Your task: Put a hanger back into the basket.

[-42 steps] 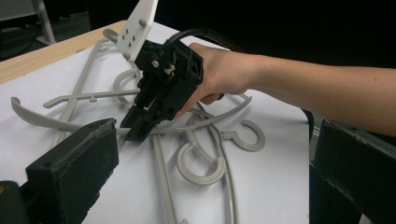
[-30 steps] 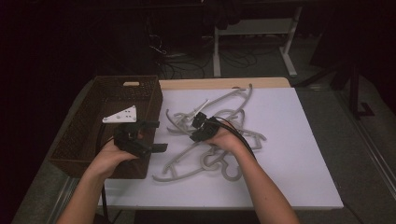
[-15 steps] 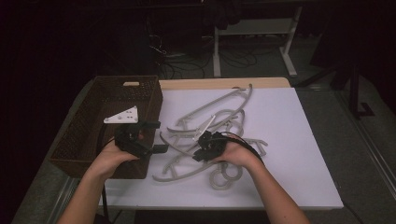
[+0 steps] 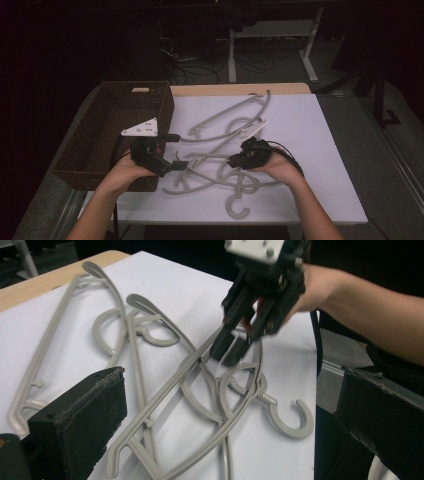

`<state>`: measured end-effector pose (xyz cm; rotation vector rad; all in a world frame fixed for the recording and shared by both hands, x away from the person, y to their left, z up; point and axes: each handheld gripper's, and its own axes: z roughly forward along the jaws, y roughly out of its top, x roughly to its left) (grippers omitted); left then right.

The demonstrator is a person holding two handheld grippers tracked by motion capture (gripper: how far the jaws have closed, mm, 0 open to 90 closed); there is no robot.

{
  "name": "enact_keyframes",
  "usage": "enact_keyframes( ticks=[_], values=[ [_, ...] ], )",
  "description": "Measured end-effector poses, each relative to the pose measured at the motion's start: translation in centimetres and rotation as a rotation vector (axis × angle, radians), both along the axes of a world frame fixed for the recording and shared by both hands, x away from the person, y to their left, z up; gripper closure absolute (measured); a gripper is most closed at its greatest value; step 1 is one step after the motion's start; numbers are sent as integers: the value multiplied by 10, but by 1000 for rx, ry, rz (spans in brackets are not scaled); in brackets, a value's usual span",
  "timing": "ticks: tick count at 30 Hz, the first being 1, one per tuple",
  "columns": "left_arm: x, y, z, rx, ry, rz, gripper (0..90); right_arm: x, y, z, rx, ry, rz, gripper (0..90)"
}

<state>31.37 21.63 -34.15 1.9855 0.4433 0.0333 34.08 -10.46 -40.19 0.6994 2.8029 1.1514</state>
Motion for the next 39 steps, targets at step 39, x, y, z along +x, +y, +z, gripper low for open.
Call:
enact_keyframes(
  ticks=[39],
  values=[
    [2, -90, -90, 434, -56, -176, 221, -54, -136, -27, -35, 38, -355, 885]
  ],
)
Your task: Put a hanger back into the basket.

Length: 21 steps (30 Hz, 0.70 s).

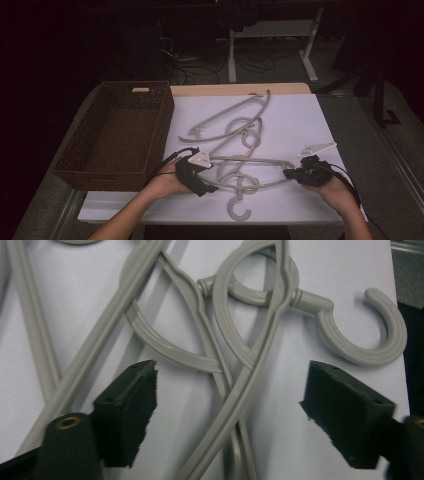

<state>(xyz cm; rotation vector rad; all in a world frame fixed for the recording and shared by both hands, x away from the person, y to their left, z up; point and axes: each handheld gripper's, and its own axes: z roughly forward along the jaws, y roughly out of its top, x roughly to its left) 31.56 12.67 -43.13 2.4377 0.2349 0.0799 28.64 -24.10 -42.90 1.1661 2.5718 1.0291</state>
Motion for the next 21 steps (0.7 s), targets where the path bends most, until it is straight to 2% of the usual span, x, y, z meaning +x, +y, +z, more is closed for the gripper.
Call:
enact_keyframes(
  ticks=[2, 3, 5, 11, 15, 21],
  values=[
    [0, -1, -1, 13, -2, -6, 260, 0, 0, 0, 1, -1, 0, 885],
    [0, -3, -5, 33, -7, -20, 287, 1, -1, 0, 2, -6, 0, 885],
    [0, -4, -7, 39, -10, -21, 324, 1, -1, 0, 3, -8, 0, 885],
    [-2, -9, -13, 96, -47, -43, 425, 1, 0, 1, 6, -8, -4, 886],
    [-4, -11, -14, 104, -74, -48, 513, 2, 0, 2, 11, -14, 2, 885],
    [-4, -12, -14, 102, -71, -67, 637, 2, -1, 4, 37, -29, -17, 706]
  ],
)
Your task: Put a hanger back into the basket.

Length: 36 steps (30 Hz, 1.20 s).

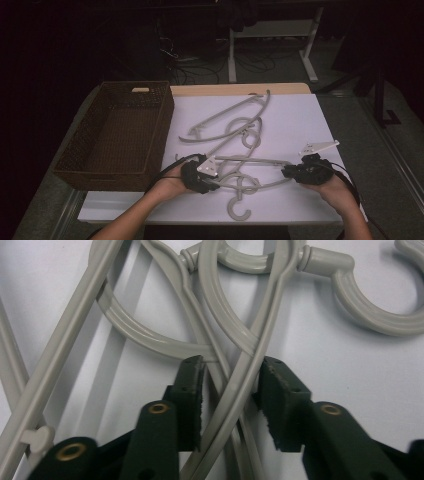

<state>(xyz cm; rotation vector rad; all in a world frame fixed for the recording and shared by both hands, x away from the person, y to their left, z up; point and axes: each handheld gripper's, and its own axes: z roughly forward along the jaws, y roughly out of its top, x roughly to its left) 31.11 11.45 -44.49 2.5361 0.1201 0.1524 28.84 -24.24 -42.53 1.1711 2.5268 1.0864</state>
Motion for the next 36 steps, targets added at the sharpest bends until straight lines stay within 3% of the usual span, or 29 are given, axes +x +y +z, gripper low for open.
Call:
enact_keyframes(
  ticks=[10, 14, 17, 26, 36],
  values=[
    [0, 1, 1, 12, -29, -12, 727, 0, -5, 3, 21, -30, -52, 478],
    [0, 2, 2, 8, -17, -2, 748, 0, -4, 4, 18, -37, -62, 428],
    [1, 3, 4, 11, -21, -2, 758, 0, -4, 5, 20, -46, -68, 398],
    [5, 10, 13, -40, 4, 19, 813, 1, -7, 6, 35, -54, -92, 336],
    [2, 13, 24, -95, 15, 39, 817, 1, -7, 5, 34, -53, -93, 330]
  ],
)
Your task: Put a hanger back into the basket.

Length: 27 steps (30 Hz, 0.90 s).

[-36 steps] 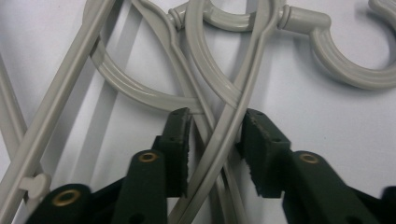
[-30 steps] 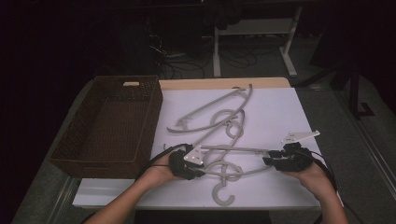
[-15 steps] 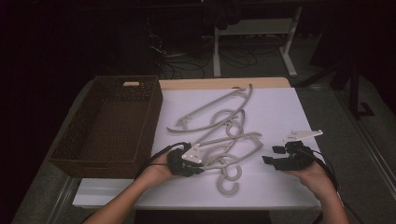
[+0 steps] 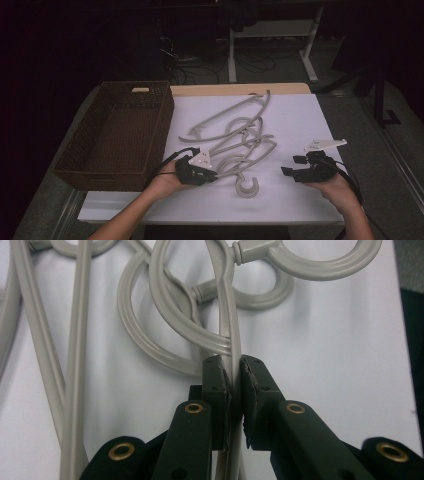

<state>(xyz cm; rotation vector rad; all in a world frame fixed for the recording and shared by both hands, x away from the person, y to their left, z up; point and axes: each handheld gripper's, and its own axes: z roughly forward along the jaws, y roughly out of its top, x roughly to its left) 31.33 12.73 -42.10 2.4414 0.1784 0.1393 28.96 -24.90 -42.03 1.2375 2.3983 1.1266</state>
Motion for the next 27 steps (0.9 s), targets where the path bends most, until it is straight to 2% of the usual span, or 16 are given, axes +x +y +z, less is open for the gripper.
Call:
enact_keyframes(
  ticks=[4, 9, 15, 22, 27],
  values=[
    [0, 3, 6, -33, 7, 12, 819, 0, -1, 0, 1, 2, -2, 327],
    [2, 11, 20, -115, 15, 46, 820, 0, -1, -1, 0, 3, -2, 327],
    [3, 18, 37, -165, 1, 65, 823, 1, 2, -2, 0, 6, 4, 327],
    [8, 24, 67, -208, -30, 94, 824, 2, 4, -2, -4, 6, 10, 327],
    [15, 35, 92, -240, -53, 119, 824, 2, 6, -3, -2, 6, 14, 322]
  ],
)
